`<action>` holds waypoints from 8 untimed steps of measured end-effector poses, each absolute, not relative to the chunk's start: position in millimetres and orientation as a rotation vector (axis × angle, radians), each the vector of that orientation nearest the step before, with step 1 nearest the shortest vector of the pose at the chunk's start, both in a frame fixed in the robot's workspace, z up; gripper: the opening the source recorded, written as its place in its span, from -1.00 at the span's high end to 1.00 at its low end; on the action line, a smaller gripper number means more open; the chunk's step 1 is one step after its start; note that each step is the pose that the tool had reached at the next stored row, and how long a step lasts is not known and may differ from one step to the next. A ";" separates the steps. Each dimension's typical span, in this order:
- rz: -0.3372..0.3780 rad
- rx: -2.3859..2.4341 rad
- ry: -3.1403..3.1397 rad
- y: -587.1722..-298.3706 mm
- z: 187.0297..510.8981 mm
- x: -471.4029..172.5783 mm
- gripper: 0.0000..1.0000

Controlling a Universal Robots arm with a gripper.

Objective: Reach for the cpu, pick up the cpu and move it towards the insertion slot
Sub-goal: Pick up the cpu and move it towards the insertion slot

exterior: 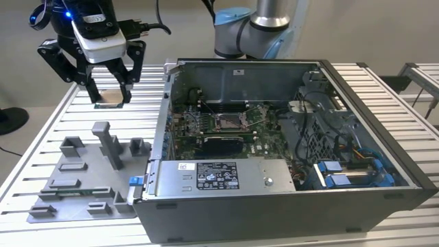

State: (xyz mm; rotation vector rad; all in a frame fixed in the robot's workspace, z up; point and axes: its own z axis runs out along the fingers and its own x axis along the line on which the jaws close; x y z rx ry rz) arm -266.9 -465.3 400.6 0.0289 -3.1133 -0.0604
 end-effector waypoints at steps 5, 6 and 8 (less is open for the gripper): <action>-0.061 0.029 -3.112 -465.3 400.5 -260.3 1.00; -0.060 0.029 -3.112 -465.3 400.6 -258.9 1.00; -0.060 0.029 -3.111 -465.3 400.6 -256.2 1.00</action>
